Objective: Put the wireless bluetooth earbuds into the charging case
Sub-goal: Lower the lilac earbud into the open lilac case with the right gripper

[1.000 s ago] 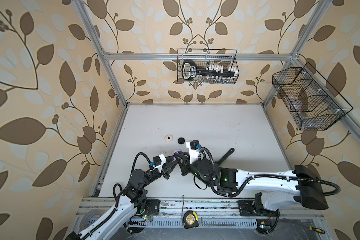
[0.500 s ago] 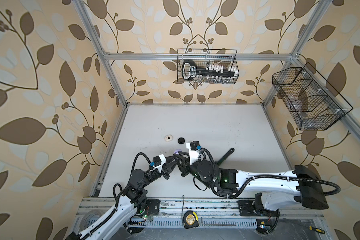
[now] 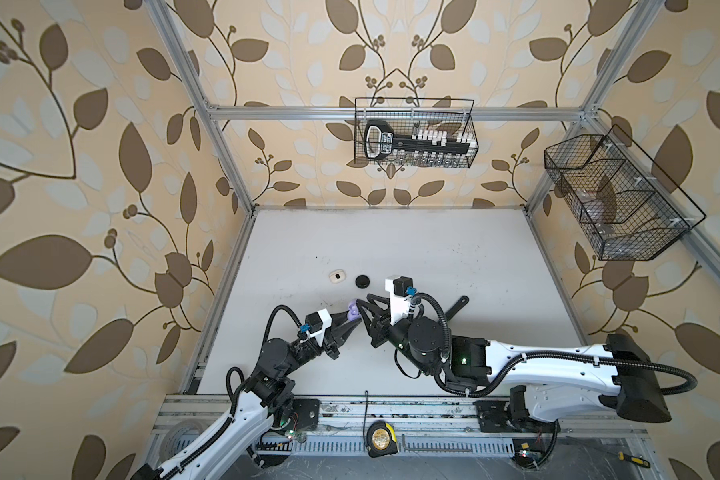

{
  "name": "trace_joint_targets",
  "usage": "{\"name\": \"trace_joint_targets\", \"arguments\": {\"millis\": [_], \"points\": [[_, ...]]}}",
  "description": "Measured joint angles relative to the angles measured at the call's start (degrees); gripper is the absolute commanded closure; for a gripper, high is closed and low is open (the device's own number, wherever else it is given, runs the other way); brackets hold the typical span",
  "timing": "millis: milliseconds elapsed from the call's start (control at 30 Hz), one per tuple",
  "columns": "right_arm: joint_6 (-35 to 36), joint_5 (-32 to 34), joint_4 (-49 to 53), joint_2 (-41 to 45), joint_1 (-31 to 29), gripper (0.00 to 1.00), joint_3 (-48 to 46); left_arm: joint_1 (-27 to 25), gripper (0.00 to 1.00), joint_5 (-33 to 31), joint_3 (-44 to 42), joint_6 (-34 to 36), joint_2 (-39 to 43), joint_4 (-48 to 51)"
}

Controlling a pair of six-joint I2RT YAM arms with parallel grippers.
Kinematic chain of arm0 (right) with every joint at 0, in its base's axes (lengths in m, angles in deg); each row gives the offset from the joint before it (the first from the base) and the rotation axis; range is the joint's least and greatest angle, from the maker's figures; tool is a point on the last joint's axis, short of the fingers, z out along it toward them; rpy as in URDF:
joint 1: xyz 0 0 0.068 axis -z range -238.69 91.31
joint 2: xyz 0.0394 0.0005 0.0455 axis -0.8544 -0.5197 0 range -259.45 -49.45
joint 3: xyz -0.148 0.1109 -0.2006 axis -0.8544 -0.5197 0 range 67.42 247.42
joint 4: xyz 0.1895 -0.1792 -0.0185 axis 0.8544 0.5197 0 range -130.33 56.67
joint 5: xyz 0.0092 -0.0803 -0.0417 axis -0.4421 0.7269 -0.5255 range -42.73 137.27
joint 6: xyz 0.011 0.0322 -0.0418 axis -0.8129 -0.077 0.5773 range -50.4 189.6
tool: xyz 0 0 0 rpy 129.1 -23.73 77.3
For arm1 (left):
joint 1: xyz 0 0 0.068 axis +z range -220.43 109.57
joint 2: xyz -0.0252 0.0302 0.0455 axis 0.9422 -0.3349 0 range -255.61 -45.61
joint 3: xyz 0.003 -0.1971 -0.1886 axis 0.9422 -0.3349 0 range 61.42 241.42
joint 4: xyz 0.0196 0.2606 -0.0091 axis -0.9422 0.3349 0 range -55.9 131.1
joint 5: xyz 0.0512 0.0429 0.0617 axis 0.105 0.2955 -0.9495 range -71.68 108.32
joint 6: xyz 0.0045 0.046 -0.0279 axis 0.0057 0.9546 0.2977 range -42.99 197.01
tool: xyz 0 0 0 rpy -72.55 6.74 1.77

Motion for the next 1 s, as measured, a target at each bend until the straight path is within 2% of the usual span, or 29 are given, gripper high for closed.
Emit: {"name": "trace_joint_targets", "arguments": {"millis": [267,500,733,1000], "points": [[0.85,-0.02,2.27,-2.03,0.46,0.80,0.15,0.00,1.00,1.01,0.00,0.09,0.02,0.00],[0.50,-0.15,3.41,-3.19,0.74,0.84,0.15,0.00,1.00,1.01,0.00,0.85,0.02,0.04],[0.61,1.09,3.74,-2.84,0.52,0.84,0.13,0.00,1.00,1.07,0.00,1.31,0.02,0.02],[4.70,1.99,3.34,3.41,0.20,0.83,0.15,0.00,1.00,2.67,0.00,2.91,-0.04,0.04]]}}
